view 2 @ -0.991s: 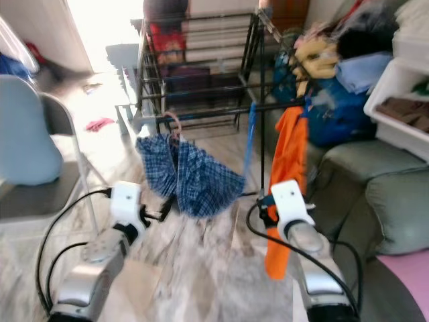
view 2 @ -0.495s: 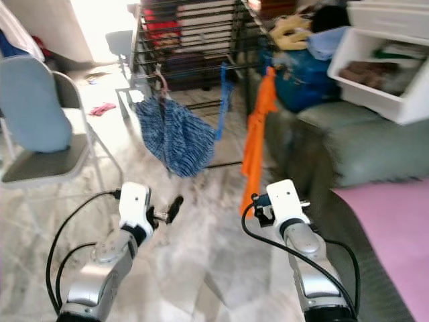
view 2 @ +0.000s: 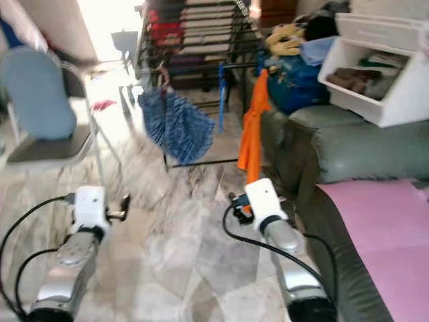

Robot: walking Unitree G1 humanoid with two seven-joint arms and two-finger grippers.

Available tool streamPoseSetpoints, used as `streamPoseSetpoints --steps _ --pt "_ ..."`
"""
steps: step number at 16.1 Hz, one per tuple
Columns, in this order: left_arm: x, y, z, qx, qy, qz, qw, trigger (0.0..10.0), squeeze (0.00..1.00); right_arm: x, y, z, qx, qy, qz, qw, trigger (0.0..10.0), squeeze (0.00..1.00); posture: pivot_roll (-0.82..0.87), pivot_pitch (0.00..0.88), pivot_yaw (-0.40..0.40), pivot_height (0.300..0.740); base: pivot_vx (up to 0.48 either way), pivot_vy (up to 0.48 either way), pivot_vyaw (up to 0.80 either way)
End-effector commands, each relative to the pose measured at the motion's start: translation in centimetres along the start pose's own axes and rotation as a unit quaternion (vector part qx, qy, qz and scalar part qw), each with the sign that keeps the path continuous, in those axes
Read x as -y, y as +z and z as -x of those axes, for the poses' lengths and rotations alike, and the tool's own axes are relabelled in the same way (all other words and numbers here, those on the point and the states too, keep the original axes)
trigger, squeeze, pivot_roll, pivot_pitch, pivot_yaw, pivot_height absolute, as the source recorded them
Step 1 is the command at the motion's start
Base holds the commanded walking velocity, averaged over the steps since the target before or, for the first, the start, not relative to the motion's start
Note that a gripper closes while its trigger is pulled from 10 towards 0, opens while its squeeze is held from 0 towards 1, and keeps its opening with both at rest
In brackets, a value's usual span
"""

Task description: Hang hanger

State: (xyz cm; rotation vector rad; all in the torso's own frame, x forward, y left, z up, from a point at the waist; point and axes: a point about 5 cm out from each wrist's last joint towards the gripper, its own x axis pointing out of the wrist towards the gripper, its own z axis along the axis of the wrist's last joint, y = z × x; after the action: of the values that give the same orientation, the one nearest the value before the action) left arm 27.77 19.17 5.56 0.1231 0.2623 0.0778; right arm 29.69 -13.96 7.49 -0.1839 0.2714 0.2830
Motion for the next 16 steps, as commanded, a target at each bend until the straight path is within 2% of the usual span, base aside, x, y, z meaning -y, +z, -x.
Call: streamPoseSetpoints --steps 1,8,11,13,15,16 --pt "-1.1 -0.7 0.1 -0.005 0.026 -0.009 1.000 10.0 0.00 -1.1 1.3 -0.9 0.022 0.020 0.005 1.000 10.0 0.03 -0.04 0.000 0.013 0.740 0.000 0.000 0.80" --pt "-0.2 -1.0 -0.5 -0.014 0.018 0.013 1.000 10.0 0.00 -1.6 1.7 -1.9 0.042 0.025 -0.007 0.999 10.0 0.04 -0.04 0.000 0.032 0.740 0.000 0.000 0.80" --pt "-0.1 -0.8 -0.4 0.011 0.018 0.007 1.000 10.0 0.00 -1.4 1.4 -1.7 0.047 0.013 -0.017 0.999 10.0 0.03 -0.05 0.000 0.048 0.740 0.000 0.000 0.80" --pt "0.5 -0.9 -0.2 0.020 0.003 0.013 1.000 10.0 0.00 -0.8 1.3 -1.5 0.053 -0.016 -0.019 0.998 10.0 0.01 -0.05 0.000 0.050 0.740 0.000 0.000 0.31" --pt "1.3 -1.6 0.6 0.011 -0.043 0.042 0.998 10.0 0.00 0.7 0.6 -0.9 0.053 -0.067 -0.022 0.996 10.0 0.00 -0.06 0.000 0.052 0.740 0.000 0.000 0.00" --pt "1.3 -1.7 0.7 0.013 -0.049 0.045 0.998 10.0 0.00 1.3 0.2 -0.6 0.049 -0.083 -0.013 0.995 10.0 0.00 -0.06 0.000 0.053 0.740 0.000 0.000 0.00"
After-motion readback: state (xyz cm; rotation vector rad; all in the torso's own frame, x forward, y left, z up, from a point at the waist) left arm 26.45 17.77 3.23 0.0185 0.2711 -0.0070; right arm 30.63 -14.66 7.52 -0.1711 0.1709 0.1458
